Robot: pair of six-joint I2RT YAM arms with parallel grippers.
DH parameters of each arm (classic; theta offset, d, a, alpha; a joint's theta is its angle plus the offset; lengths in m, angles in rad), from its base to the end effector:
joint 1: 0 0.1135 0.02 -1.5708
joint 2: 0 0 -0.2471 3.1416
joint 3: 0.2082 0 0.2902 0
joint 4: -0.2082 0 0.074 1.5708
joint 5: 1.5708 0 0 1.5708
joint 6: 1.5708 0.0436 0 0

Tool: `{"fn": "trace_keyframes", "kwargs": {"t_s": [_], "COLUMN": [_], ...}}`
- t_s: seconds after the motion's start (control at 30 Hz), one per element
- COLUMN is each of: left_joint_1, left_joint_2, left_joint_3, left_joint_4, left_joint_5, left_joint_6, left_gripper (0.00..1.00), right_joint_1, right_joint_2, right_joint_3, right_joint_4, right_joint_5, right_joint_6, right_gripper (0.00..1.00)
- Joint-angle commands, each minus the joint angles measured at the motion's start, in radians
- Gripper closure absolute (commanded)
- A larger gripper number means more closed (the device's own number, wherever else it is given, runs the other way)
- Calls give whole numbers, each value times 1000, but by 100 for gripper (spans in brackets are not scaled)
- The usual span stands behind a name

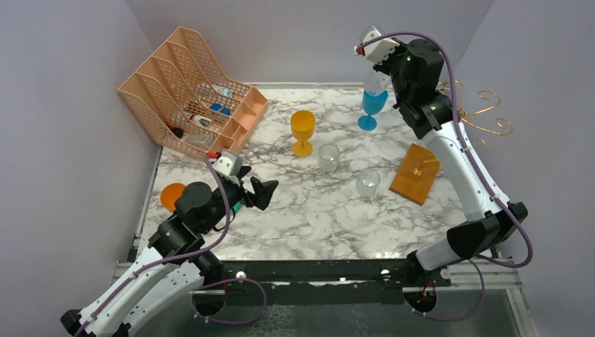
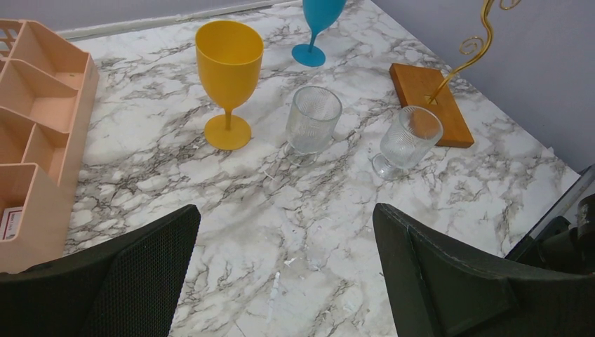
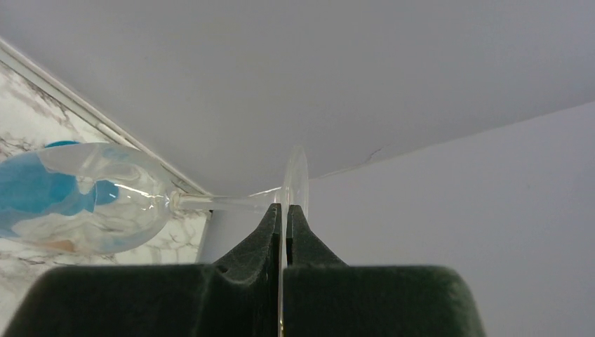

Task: Place the wine glass upside down on the wine glass rack
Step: Turn the wine glass upside down at the wine rack.

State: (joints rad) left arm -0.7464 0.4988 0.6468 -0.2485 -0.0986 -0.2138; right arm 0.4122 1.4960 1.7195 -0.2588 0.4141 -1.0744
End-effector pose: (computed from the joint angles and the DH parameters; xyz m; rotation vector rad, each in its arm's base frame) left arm 0.1437 -0.1271 0.3211 0.3764 1.6695 -0.6392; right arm 0.3542 0.1357 0.4773 -0.8628 1.4289 -0.8383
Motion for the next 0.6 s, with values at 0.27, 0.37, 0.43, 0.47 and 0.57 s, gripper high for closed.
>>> {"fn": "trace_keyframes", "kwargs": {"t_s": [0.27,0.37,0.43,0.47,0.57], "left_joint_1": [-1,0,0,0,0], "left_joint_2": [-35,-31,-36,-37,-43], "left_joint_3": [-16,-15,-15,-15,-16], "left_joint_4": [18,17,17,16,18], "left_joint_5": [7,10,8,7,6], "left_joint_6": [23,25,27,27,28], "left_gripper": [1,1,1,1,1], "right_joint_1": [-82,-95,-104,-108,-124], "right_joint_2": [80,81,78,73,51], "right_joint_3": [124,124,122,119,100], "right_joint_4": [-120,-162,-184,-188,-201], "right_joint_5": [45,53,60,67,88], "right_joint_6": [-7,-9,-2,6,36], "right_gripper": [99,99,99,99,99]}}
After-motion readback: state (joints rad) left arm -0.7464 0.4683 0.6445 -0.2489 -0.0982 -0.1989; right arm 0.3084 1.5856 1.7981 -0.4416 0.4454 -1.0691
